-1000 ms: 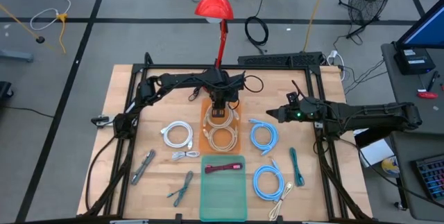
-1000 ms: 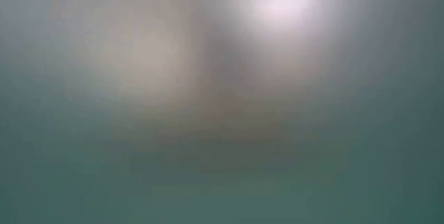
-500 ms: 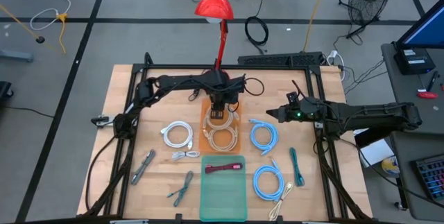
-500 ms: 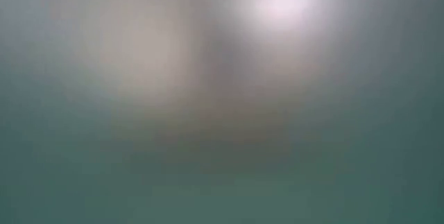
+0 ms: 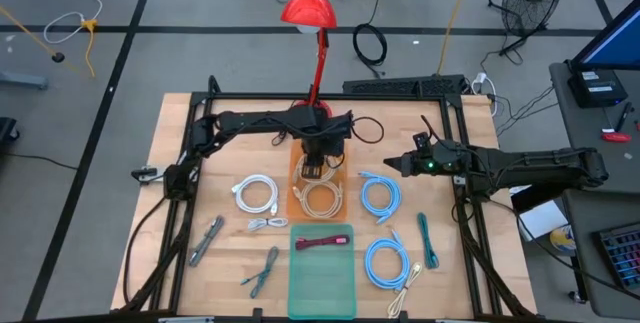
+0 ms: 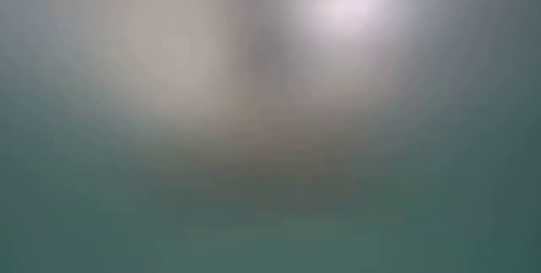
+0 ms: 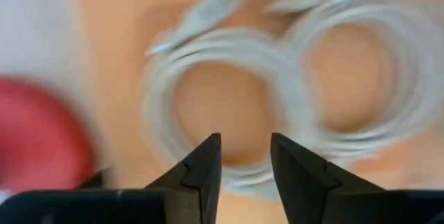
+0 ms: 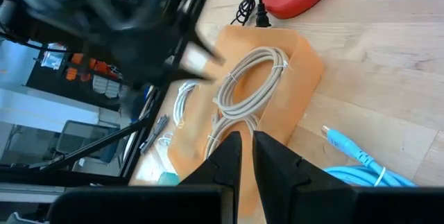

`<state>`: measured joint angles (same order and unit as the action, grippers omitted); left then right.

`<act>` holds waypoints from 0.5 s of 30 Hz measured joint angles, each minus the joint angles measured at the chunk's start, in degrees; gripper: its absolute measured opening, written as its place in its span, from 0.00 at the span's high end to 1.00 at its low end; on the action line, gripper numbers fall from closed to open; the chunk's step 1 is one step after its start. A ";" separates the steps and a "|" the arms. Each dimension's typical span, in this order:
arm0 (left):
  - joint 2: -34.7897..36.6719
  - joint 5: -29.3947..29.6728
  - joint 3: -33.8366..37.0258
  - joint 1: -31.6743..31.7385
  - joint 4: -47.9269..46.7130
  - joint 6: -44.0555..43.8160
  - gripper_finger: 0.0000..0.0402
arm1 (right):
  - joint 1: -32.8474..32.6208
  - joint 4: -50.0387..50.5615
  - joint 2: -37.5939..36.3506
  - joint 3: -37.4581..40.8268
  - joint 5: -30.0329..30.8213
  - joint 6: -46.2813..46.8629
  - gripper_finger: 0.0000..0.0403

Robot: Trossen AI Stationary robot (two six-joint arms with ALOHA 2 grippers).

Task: Sort cables
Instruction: Put the brown video cable into the orange bin

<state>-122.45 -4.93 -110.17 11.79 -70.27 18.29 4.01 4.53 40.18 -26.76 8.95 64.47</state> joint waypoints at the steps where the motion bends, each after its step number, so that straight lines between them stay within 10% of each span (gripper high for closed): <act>1: 0.30 -2.83 0.00 -0.38 0.11 -0.58 0.69 | 0.00 -0.03 0.00 0.00 0.00 0.00 0.93; 7: 0.04 -12.62 0.54 -2.70 0.74 -0.95 0.95 | 0.00 0.01 0.00 0.00 0.02 0.20 0.93; 15: -0.27 -10.29 6.28 -4.04 4.28 -1.51 0.99 | 0.00 0.01 0.01 0.00 0.02 0.44 0.93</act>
<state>-122.72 -15.22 -103.89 7.75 -65.99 16.78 4.01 4.54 40.19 -26.76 8.97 64.90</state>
